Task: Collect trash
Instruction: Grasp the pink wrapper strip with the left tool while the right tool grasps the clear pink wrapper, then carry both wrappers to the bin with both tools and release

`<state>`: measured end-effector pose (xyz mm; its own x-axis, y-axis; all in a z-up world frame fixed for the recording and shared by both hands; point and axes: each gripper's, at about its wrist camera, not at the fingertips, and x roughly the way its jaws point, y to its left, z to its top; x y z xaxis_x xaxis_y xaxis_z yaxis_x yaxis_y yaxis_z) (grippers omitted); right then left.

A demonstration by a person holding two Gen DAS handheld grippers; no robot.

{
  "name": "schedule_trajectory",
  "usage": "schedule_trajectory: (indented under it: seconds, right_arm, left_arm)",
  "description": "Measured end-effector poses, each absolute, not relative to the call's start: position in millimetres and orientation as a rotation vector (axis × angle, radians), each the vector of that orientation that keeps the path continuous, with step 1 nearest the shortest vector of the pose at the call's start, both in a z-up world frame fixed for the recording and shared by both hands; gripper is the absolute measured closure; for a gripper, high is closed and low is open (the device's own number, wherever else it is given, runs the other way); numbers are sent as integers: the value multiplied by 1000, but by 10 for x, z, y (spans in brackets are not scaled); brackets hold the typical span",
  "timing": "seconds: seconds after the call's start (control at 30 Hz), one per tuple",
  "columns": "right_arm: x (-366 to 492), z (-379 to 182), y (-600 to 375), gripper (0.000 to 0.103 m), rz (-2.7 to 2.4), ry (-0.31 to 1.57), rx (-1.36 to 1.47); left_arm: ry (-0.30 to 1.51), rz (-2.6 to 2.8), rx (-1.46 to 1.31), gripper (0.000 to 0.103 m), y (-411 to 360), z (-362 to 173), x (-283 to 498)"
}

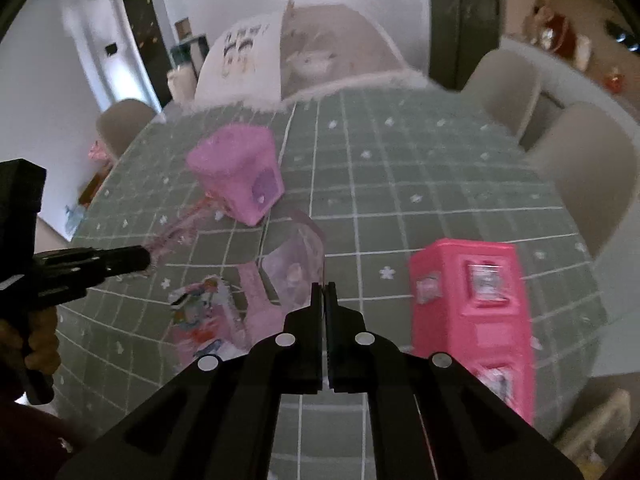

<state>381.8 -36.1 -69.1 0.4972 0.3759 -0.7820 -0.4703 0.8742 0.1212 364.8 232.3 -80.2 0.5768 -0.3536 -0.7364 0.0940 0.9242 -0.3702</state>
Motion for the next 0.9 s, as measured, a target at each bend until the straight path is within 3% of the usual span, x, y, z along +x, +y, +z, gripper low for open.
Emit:
schedule_trajectory:
  seconds: [0.43, 0.9]
  right_arm:
    - [3096, -138, -1260, 99, 304, 756, -40]
    - [2243, 112, -2961, 99, -34, 662, 67]
  left_arm:
    - [838, -477, -170, 90, 1437, -304, 3515]
    - [808, -816, 2, 90, -588, -146, 3358]
